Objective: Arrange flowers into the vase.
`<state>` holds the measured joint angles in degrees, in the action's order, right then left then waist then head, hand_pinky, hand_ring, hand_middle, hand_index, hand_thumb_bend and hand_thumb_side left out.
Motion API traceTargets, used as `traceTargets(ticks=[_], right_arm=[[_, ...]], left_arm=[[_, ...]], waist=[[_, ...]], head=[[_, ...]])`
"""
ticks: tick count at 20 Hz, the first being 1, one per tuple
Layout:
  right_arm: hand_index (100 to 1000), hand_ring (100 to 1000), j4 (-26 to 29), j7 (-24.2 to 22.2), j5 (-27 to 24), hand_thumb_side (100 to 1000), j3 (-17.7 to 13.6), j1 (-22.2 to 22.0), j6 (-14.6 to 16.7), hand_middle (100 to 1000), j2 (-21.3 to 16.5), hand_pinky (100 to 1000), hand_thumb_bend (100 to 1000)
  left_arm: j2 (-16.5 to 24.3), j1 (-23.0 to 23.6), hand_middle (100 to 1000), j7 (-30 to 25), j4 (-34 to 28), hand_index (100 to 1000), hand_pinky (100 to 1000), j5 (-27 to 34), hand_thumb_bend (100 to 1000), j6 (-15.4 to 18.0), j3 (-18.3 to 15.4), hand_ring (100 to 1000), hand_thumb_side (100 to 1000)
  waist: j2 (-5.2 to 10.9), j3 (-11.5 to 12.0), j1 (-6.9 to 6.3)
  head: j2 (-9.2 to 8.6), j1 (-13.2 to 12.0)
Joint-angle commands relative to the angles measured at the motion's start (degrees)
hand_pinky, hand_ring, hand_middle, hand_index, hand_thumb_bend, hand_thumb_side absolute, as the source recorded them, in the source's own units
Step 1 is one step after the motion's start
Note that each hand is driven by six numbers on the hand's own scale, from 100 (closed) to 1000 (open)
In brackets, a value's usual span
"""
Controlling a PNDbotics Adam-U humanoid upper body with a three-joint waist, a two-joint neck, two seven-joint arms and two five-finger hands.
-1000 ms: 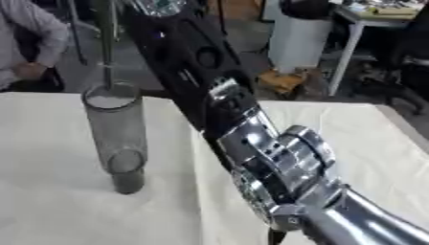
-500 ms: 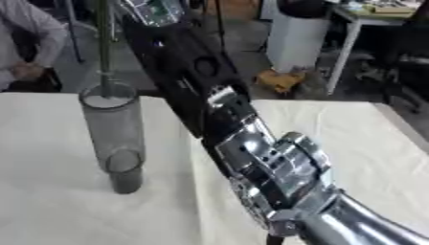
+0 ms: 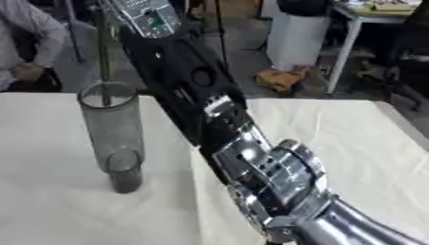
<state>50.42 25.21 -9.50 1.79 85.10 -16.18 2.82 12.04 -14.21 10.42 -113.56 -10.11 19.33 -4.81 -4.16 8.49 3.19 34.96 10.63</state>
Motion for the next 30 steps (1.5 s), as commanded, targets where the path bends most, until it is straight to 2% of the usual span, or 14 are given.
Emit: traceTargets(ticks=[1,20,22,23,24,30], right_arm=[[513,144,1.7,-0.4,0.7,212,0.2,0.9,0.2,100,-0.5,100,100],[516,145,2.2,-1.5,2.5,212,0.5,-0.5,1.1,100,0.1,100,100],[517,145,2.0,-1.2,2.3,212,0.1,0.1,0.8,100,0.1,100,100],[517,144,1.7,-1.1,1.9,249,-0.1,0.7,0.6,100,0.0,100,100],[517,144,1.5,-1.0,1.4,212,-0.4,1.3,0.4,100,-0.2,100,100],[517,141,-0.6,1.5,0.0,213,-2.3,5.1,0.0,100,-1.6,100,100]], left_arm=[[0.2,-0.6,854,0.0,-1.0,908,559,0.2,100,-0.2,-0.1,614,1000],[0.1,-0.7,855,-0.2,-1.0,908,558,0.3,100,-0.3,0.0,614,1000],[0.1,-0.7,855,-0.2,-1.0,908,558,0.3,100,-0.3,0.1,614,1000],[0.1,-0.7,855,-0.3,-1.0,908,558,0.3,100,-0.3,0.1,615,1000],[0.1,-0.6,855,-0.3,-1.0,908,558,0.3,100,-0.4,0.1,615,1000],[0.3,-0.5,855,-0.5,-1.0,909,560,0.3,100,-0.4,0.2,616,1000]], waist=[[0.55,0.0,-0.67],[-0.03,0.6,-0.86],[0.05,0.7,-0.82],[0.16,0.7,-0.77],[0.26,0.6,-0.71],[1.18,0.2,-0.12]], head=[[-0.18,0.1],[-0.77,0.4],[-0.83,0.4],[-0.83,0.5],[-0.82,0.5],[-0.62,0.6]])
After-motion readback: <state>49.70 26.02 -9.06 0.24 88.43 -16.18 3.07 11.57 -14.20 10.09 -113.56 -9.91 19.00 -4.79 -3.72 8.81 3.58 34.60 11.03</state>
